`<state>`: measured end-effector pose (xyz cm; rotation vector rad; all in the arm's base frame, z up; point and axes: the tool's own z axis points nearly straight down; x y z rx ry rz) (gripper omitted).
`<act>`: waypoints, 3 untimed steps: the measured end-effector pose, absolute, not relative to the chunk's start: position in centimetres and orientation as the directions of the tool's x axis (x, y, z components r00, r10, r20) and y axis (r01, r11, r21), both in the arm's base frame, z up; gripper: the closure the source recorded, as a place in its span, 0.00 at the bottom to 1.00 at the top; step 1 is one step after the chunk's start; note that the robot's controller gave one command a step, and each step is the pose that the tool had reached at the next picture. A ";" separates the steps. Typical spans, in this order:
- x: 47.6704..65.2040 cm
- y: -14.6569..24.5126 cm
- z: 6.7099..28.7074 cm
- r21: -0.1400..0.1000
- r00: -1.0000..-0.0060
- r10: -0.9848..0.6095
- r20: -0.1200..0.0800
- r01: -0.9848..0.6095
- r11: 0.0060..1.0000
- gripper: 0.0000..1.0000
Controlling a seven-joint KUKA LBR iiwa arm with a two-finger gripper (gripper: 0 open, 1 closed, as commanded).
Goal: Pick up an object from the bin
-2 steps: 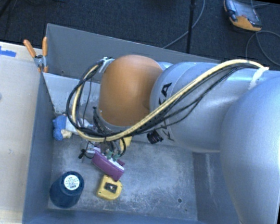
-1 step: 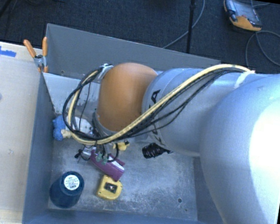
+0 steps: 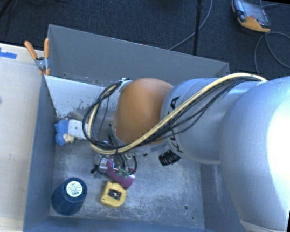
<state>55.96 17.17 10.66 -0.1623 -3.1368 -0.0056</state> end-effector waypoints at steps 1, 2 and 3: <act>54.0 14.8 12.5 -0.007 -0.998 0.059 0.010 0.059 0.998 1.00; 52.0 10.3 15.0 0.002 -0.999 0.037 0.004 0.037 0.999 0.00; 52.0 10.5 15.0 0.003 -0.999 0.038 0.003 0.038 0.999 0.00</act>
Offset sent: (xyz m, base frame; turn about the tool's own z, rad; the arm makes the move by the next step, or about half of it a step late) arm -0.0393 -0.0667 0.0442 -0.0683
